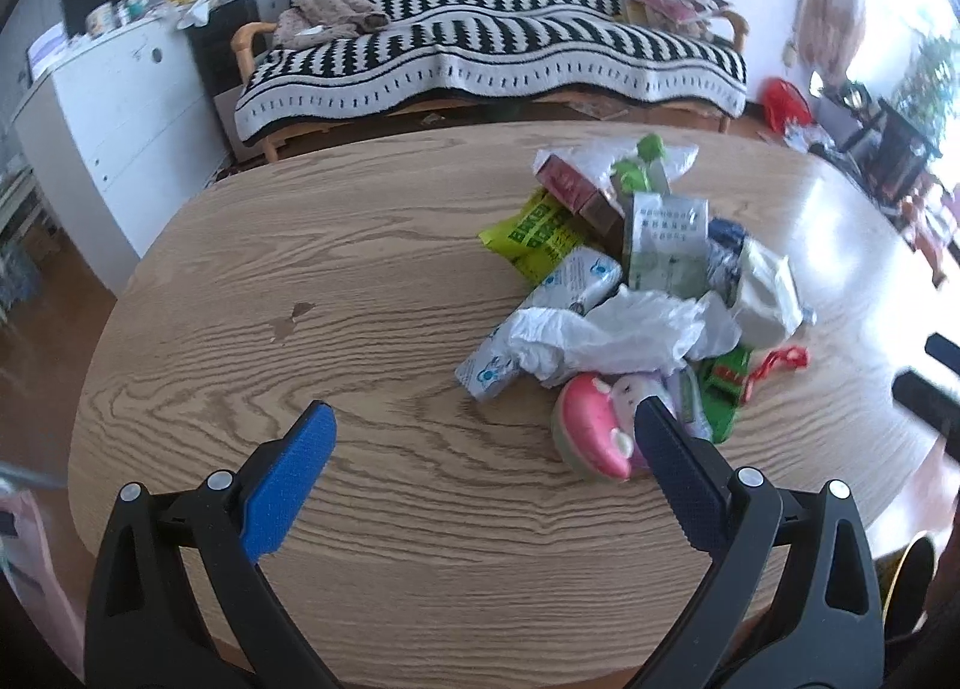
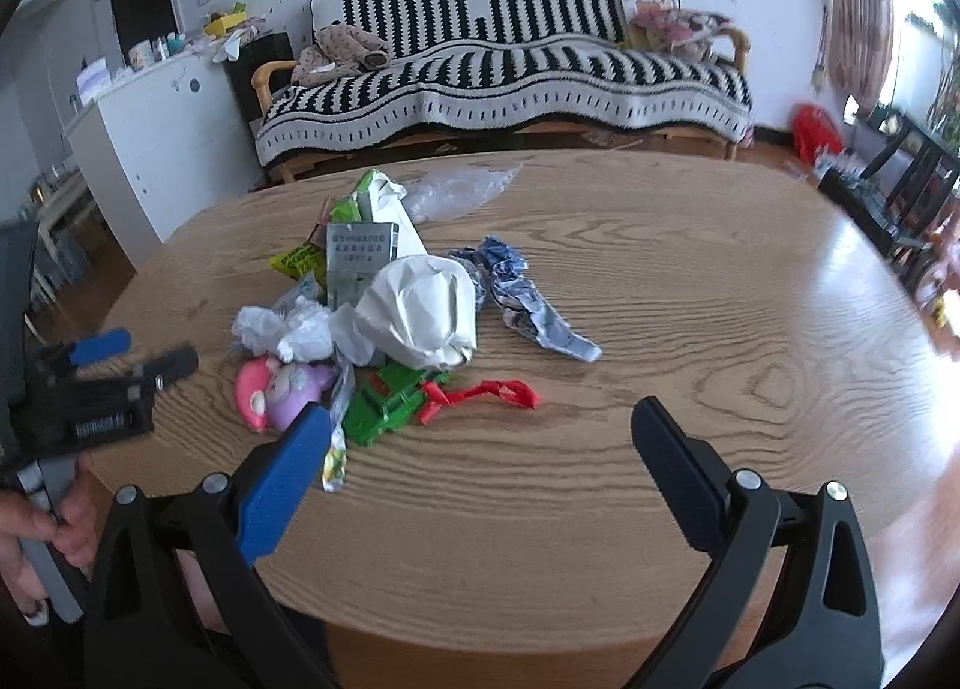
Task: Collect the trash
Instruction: 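Grasp the white crumpled paper ball with the right gripper while the left gripper grasps a tissue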
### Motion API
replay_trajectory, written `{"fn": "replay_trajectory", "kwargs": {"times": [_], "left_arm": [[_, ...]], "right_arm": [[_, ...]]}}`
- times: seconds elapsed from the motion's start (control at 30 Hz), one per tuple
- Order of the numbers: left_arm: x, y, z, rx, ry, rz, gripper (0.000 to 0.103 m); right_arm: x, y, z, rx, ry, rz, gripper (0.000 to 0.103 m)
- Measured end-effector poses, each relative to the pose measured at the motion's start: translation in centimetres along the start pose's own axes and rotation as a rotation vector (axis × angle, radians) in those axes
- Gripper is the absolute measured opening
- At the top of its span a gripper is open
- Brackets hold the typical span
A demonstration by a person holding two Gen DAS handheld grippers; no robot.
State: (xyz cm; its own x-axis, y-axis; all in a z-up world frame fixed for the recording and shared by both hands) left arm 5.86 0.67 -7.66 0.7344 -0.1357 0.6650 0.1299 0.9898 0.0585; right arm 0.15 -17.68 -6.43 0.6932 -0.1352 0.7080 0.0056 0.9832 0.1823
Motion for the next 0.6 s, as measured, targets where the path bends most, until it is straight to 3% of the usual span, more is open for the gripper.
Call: {"fn": "replay_trajectory", "kwargs": {"times": [0.23, 0.43, 0.5, 0.53, 0.6], "left_arm": [[-0.7, -1.5, -2.2, -0.142, 0.062, 0.013, 0.097], [1.1, -2.6, -5.8, -0.141, 0.071, 0.003, 0.097], [1.7, -3.6, -6.4, -0.147, 0.06, -0.03, 0.097], [1.9, -4.1, -6.3, -0.158, 0.055, -0.047, 0.097], [2.2, -5.5, -6.3, -0.172, 0.042, -0.099, 0.097]], "right_arm": [[1.9, 0.9, -5.3, 0.107, 0.056, -0.078, 0.096], [2.0, 1.5, -9.7, 0.14, 0.112, -0.133, 0.095], [1.9, 1.6, -10.5, 0.144, 0.126, -0.139, 0.088], [2.0, 1.8, -10.8, 0.156, 0.135, -0.14, 0.077], [2.0, 2.0, -10.9, 0.164, 0.139, -0.138, 0.066]]}}
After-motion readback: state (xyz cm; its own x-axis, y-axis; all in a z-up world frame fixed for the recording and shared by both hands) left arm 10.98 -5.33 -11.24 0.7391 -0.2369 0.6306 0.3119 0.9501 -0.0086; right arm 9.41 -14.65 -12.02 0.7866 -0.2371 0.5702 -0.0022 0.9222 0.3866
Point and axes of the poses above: each gripper's, at about its wrist camera, not at the fingertips, and z roughly against the way its jaws point, y to its left, x to its top, the point moved 8 cm from there along -z, roughly the way its jaws point, and after that the axes turned 3 degrees about -y, right-handed, at the moved point
